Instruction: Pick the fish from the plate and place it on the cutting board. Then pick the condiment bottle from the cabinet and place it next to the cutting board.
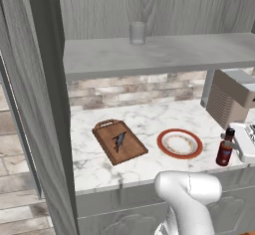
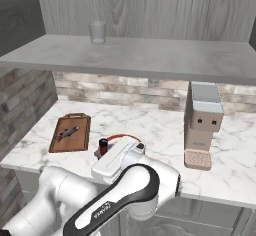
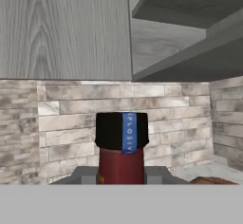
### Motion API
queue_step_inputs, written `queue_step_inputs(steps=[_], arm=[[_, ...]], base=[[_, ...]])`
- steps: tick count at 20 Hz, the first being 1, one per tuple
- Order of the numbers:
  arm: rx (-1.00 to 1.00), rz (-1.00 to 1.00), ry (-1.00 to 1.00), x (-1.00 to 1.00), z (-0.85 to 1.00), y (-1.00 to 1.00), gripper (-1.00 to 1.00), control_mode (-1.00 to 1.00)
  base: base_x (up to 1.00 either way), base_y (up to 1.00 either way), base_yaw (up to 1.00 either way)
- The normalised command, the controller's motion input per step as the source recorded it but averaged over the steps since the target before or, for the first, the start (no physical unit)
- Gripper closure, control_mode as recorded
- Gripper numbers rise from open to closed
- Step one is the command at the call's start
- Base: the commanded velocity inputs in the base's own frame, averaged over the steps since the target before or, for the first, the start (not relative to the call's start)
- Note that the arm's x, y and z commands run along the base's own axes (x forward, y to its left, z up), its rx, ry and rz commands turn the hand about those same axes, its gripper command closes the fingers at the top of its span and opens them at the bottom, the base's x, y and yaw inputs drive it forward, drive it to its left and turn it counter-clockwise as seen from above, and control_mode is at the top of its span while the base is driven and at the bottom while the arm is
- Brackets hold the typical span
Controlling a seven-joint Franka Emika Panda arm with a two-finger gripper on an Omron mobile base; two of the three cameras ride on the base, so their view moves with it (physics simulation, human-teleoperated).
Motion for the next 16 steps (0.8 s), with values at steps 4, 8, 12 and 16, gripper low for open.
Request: queue_step_inputs(steps=[4, 8, 12, 16], arm=[[0.00, 0.03, 0.00, 0.05, -0.25, 0.00, 1.00, -1.00], [0.00, 0.04, 0.00, 0.04, -0.29, 0.00, 1.00, -1.00], [0.00, 0.04, -0.02, 0.05, -0.30, 0.00, 1.00, -1.00], [0.00, 0.04, -0.04, 0.09, -0.29, 0.00, 1.00, -1.00]], base=[[0.00, 0.00, 0.00], [0.00, 0.00, 0.00], [0.00, 0.00, 0.00], [0.00, 0.00, 0.00]])
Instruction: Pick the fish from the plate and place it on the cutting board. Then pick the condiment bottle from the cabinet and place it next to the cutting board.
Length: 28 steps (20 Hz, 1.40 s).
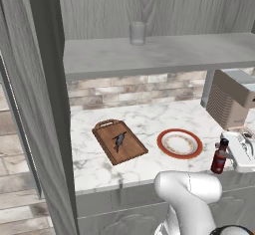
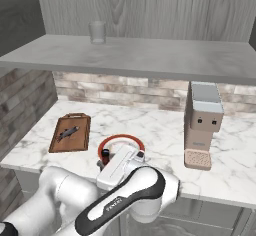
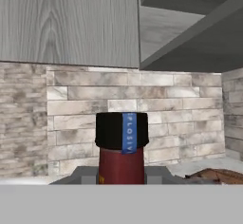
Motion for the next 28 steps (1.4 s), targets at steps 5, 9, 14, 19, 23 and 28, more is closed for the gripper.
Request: queue_step_inputs(steps=[5, 9, 14, 19, 23, 28], arm=[[0.00, 0.02, -0.07, 0.09, -0.24, 0.00, 1.00, -1.00], [0.00, 0.00, -0.10, 0.07, -0.17, -0.02, 1.00, -1.00], [0.00, 0.00, -0.10, 0.07, -0.14, -0.08, 1.00, -1.00], [0.00, 0.00, -0.06, 0.06, -0.12, -0.12, 1.00, -1.00], [0.00, 0.00, -0.02, 0.10, -0.10, -0.15, 1.00, -1.00], [0.00, 0.00, 0.00, 0.24, -0.07, -0.15, 1.00, -1.00]], base=[[0.00, 0.00, 0.00], [0.00, 0.00, 0.00], [0.00, 0.00, 0.00], [0.00, 0.00, 0.00], [0.00, 0.00, 0.00], [0.00, 0.00, 0.00]])
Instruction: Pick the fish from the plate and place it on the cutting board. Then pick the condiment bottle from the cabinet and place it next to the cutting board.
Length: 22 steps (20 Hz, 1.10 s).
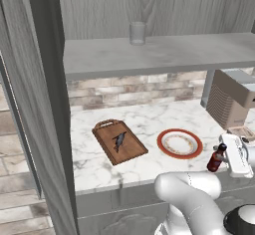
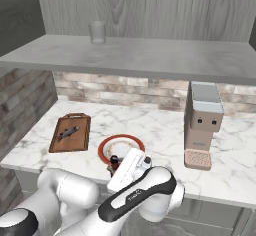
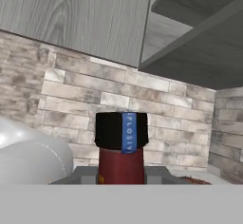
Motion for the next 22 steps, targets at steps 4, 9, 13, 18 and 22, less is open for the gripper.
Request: queue_step_inputs(steps=[4, 9, 13, 18, 22], arm=[[0.00, 0.00, 0.00, 0.34, -0.07, -0.15, 1.00, -1.00], [0.00, 0.00, 0.00, 0.35, -0.11, -0.13, 1.00, -1.00], [0.00, 0.00, 0.00, 0.31, -0.16, -0.14, 1.00, -1.00], [0.00, 0.00, 0.00, 0.32, -0.18, -0.15, 1.00, -1.00], [0.00, 0.00, 0.00, 0.31, -0.19, -0.16, 1.00, -1.00]], base=[[0.00, 0.00, 0.00], [0.00, 0.00, 0.00], [0.00, 0.00, 0.00], [0.00, 0.00, 0.00], [0.00, 0.00, 0.00]])
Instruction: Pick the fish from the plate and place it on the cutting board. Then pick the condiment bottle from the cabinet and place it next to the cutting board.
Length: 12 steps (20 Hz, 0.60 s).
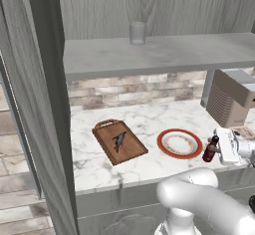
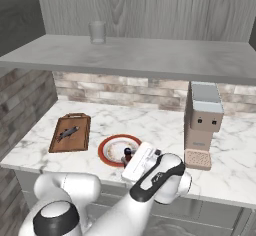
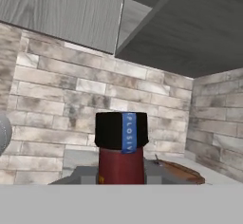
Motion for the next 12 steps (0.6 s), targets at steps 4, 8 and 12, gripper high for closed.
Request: queue_step_inputs(steps=[4, 8, 12], arm=[[0.00, 0.00, 0.00, 0.28, -0.19, -0.16, 1.00, -1.00], [0.00, 0.00, 0.00, 0.25, -0.18, -0.15, 1.00, -1.00], [0.00, 0.00, 0.00, 0.22, -0.18, -0.14, 1.00, -1.00]], base=[[0.00, 0.00, 0.00], [0.00, 0.00, 0.00], [0.00, 0.00, 0.00]])
